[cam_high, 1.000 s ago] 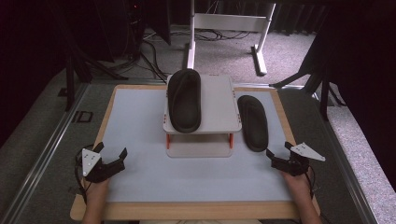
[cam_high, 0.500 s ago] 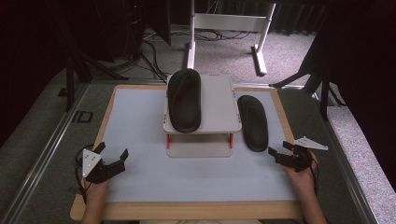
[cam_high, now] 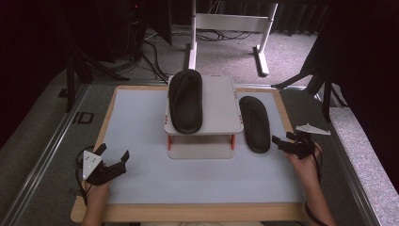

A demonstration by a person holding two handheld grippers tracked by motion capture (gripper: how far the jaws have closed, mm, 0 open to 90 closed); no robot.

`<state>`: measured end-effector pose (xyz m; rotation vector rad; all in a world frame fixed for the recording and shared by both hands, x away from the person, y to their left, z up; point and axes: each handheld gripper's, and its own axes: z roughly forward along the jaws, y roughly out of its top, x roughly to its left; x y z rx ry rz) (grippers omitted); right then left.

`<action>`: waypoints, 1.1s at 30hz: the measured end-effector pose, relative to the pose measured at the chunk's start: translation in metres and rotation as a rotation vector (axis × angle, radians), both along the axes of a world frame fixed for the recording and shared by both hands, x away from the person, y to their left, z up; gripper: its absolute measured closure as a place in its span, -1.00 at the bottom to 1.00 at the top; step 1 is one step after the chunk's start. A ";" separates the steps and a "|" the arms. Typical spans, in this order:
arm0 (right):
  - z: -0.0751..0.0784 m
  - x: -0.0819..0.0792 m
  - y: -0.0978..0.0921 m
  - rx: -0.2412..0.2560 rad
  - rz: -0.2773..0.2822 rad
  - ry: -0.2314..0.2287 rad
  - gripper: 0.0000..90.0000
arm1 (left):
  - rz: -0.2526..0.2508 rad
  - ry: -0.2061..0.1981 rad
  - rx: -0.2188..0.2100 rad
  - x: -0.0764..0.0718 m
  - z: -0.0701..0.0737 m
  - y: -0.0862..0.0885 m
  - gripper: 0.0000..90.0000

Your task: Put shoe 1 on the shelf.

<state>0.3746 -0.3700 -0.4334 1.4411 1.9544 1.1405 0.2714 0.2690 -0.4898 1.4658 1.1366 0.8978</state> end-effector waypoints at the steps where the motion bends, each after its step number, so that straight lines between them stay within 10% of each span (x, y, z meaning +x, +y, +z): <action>1: 0.002 0.003 0.001 -0.004 0.000 0.004 -0.41 | -0.001 0.000 0.001 0.000 0.000 0.000 -0.82; 33: 0.020 0.107 0.037 -0.153 -0.007 0.180 -0.17 | -0.013 0.003 0.004 0.000 0.000 0.000 -0.82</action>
